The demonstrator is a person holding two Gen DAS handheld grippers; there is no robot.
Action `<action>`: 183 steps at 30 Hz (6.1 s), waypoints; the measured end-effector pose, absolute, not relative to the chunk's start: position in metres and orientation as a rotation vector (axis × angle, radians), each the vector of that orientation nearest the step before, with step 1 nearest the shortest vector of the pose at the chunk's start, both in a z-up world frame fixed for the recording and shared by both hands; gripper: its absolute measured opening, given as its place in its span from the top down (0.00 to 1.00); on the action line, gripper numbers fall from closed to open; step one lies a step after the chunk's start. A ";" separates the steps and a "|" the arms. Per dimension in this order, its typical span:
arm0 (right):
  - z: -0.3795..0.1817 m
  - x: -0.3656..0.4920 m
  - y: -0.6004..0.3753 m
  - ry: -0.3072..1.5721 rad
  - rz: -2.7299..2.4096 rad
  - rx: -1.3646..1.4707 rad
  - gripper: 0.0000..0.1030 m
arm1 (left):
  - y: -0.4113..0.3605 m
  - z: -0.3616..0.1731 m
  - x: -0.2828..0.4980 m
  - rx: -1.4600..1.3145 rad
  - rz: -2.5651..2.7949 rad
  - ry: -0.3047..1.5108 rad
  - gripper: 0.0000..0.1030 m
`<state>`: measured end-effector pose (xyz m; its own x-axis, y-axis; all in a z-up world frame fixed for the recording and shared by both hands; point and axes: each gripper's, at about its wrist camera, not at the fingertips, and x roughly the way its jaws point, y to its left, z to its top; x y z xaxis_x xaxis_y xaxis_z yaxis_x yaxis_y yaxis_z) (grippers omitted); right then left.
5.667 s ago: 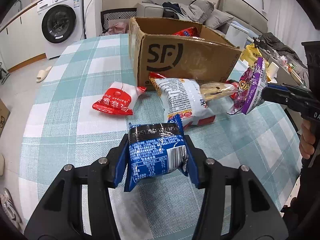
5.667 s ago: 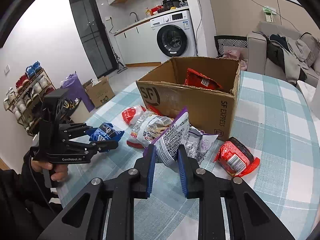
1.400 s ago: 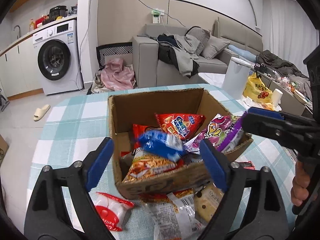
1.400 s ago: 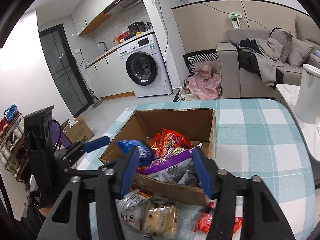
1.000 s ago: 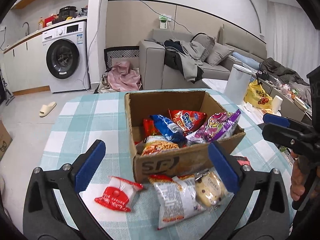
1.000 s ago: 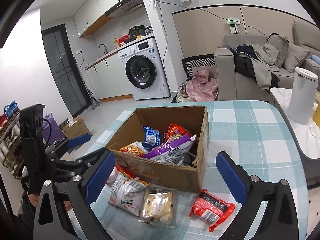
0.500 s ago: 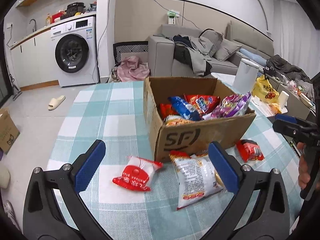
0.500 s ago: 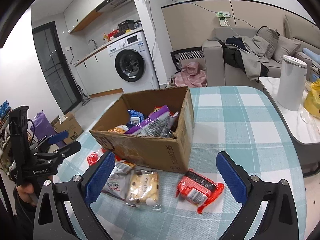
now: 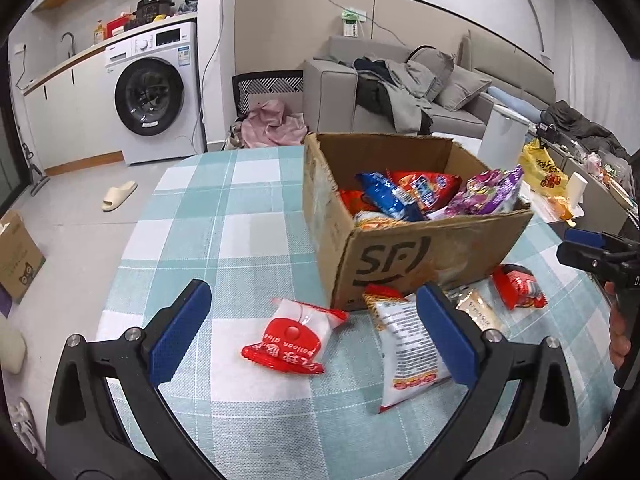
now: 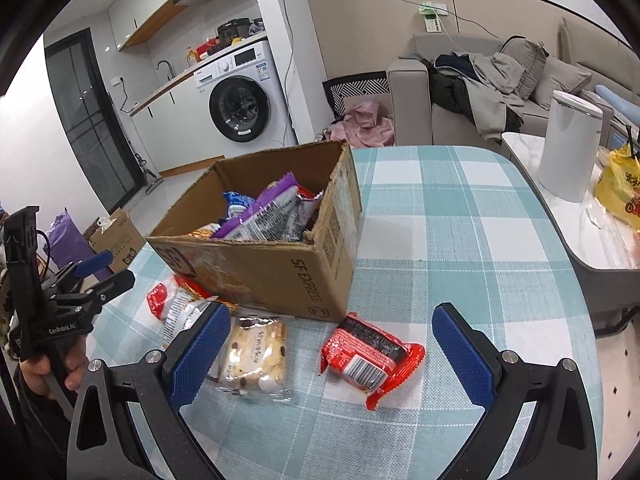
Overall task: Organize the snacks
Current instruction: 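Raise both open tools and move toward the remaining snacks beside the box, then grasp the red-and-white balloon glue bag with the left tool while the right tool grasps the red sausage pack, then lift both held packs toward the box, then carry both packs over the box and lower them inside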
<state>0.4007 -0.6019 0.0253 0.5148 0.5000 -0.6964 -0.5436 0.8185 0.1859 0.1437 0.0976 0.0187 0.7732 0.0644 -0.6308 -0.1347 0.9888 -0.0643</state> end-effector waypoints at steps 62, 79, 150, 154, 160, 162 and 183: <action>-0.045 0.422 -0.589 0.966 0.590 -0.178 0.42 | 0.126 -0.069 0.193 -0.113 0.121 0.903 0.45; -0.033 0.423 -0.595 0.943 0.599 -0.161 0.49 | 0.126 -0.052 0.182 -0.137 0.111 0.850 0.46; 0.084 0.385 -0.575 0.615 0.728 -0.037 0.49 | 0.073 0.066 0.163 -0.117 0.024 0.548 0.46; 0.086 0.388 -0.568 0.613 0.737 -0.033 0.49 | 0.070 0.066 0.174 -0.111 0.014 0.548 0.46; 0.088 0.397 -0.557 0.605 0.748 -0.042 0.48 | 0.065 0.063 0.187 -0.106 0.021 0.555 0.46; 0.089 0.399 -0.554 0.605 0.751 -0.045 0.48 | 0.064 0.061 0.192 -0.106 0.023 0.554 0.46; 0.076 0.432 -0.516 0.635 0.755 -0.065 0.48 | 0.052 0.045 0.239 -0.102 0.001 0.571 0.46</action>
<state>0.4323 -0.5158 0.0759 0.5518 0.6189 -0.5591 -0.6571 0.7354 0.1655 0.2390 0.0515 0.0445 0.8417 -0.0268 -0.5392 -0.0297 0.9950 -0.0958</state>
